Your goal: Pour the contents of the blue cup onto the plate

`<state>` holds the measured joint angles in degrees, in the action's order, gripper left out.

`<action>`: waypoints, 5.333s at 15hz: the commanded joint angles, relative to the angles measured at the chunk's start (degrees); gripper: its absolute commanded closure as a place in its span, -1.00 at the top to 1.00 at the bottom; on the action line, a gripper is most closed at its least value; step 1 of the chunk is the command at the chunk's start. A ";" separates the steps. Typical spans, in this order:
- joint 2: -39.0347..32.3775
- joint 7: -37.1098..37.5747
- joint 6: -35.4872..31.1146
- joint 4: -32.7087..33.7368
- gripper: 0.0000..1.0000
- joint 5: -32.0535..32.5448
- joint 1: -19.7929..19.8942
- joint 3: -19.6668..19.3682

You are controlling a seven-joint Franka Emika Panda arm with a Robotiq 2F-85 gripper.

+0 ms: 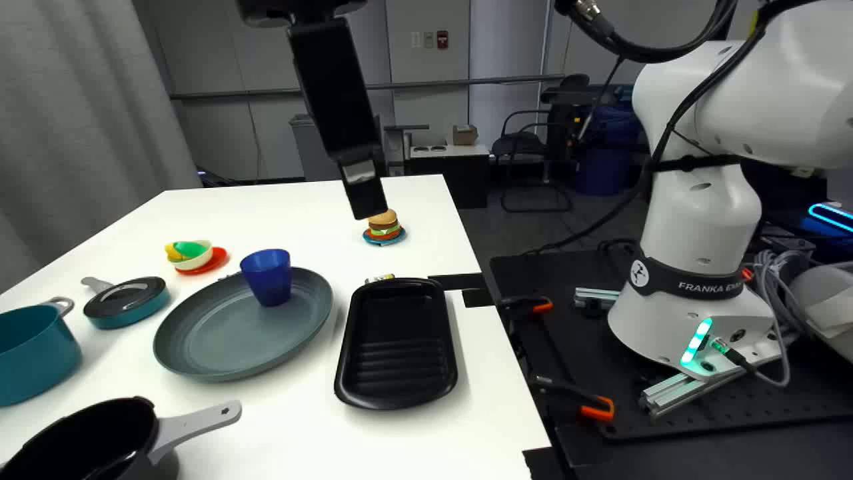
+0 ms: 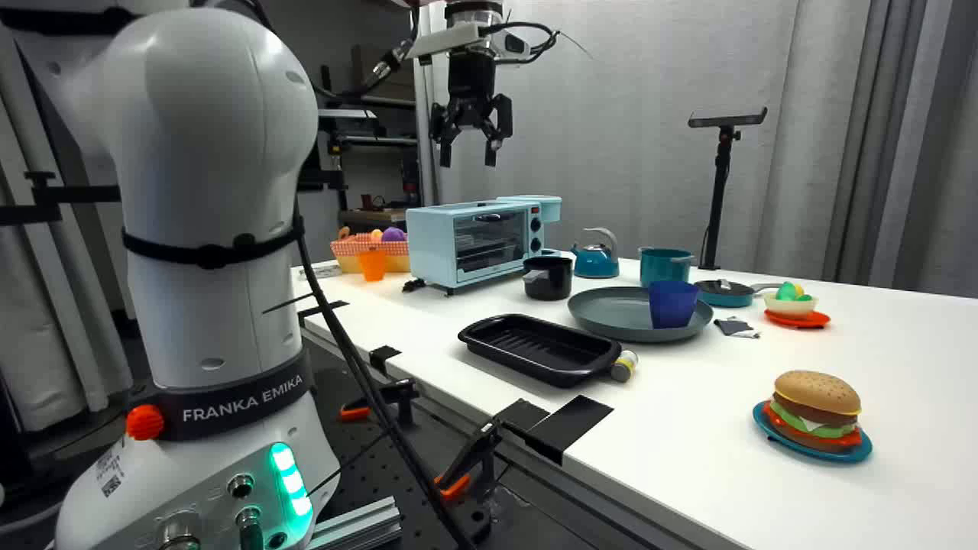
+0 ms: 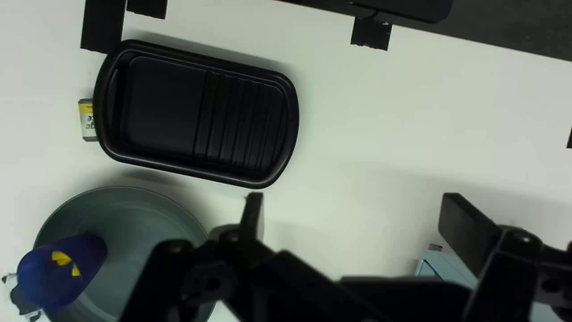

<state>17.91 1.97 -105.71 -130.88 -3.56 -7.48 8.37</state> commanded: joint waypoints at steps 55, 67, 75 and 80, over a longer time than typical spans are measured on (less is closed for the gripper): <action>-9.63 1.87 -6.98 2.69 1.00 4.01 6.09 -6.08; -13.97 5.79 -15.58 2.97 1.00 5.25 10.24 -10.52; -18.07 7.21 -21.44 5.91 1.00 5.27 12.29 -13.07; -22.27 8.61 -23.63 9.44 1.00 4.59 13.00 -14.21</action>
<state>-1.07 8.91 -128.19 -124.78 1.81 5.02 -5.45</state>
